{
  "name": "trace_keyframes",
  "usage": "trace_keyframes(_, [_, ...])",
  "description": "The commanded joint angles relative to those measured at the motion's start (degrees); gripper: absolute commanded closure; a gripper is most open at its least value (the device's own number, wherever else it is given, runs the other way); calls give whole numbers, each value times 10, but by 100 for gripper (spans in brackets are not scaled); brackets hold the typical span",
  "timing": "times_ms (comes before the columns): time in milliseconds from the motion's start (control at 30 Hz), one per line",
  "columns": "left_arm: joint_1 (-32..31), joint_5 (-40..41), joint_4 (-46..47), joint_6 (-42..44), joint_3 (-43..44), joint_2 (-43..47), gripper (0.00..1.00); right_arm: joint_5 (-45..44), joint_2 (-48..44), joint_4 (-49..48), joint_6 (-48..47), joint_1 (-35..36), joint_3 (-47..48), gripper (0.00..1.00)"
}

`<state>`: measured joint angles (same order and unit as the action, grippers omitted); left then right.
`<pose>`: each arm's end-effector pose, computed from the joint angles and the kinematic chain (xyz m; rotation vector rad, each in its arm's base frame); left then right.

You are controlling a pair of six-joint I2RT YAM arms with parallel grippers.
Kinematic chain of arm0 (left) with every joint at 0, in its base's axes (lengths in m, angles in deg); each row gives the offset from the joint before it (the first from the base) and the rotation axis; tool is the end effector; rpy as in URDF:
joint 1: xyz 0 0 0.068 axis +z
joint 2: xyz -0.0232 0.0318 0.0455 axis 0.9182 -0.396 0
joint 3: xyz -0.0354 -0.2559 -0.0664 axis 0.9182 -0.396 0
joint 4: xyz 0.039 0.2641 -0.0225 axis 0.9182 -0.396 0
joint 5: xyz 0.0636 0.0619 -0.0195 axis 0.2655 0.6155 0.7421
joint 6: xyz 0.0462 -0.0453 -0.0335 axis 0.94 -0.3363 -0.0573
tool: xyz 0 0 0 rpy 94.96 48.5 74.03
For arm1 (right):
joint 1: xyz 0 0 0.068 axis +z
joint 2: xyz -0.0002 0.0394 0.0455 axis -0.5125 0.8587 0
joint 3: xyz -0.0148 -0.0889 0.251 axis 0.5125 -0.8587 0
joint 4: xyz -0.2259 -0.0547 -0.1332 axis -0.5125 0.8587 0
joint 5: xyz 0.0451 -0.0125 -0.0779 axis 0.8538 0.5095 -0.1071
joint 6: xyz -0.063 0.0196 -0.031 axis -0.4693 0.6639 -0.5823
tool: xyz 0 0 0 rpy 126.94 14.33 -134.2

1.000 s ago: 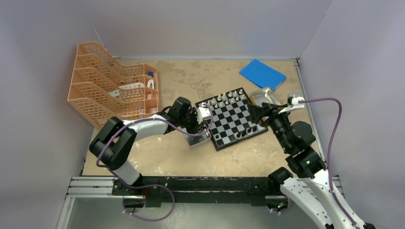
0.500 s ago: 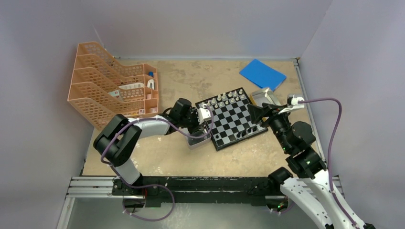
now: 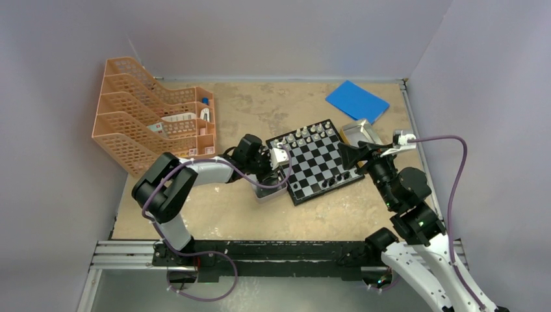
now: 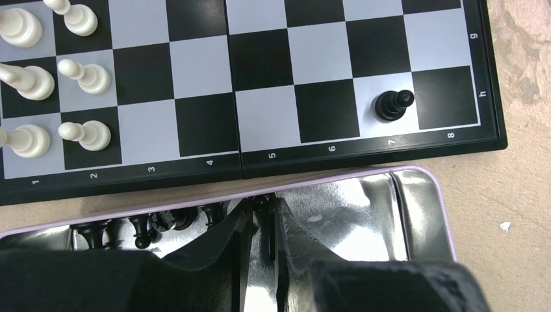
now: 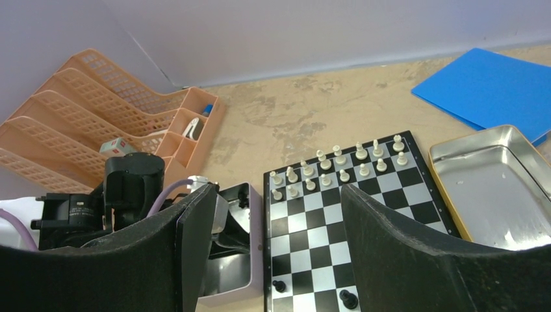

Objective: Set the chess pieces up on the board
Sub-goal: Pick up the chess piece from the storage box.

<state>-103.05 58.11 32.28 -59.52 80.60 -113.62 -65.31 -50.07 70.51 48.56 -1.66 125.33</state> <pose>0.2709 -0.2338 0.1219 1.3588 1.8633 -0.6563 0.1402 0.0649 0.3652 0.0896 1.4471 0.6155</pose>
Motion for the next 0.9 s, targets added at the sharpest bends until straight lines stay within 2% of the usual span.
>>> trace_keyframes(0, [3,-26,25,16,22,3,86,-12,-5,-13,-10,-2,22,27])
trace_keyframes(367, [3,-37,8,8,33,8,85,-12,3,-24,-3,-3,14,27])
trace_keyframes(600, [3,-40,-13,10,36,16,100,-11,8,-23,-1,-3,16,27])
trace_keyframes(867, [2,-6,-62,-22,40,64,100,-5,3,-27,3,-2,16,27])
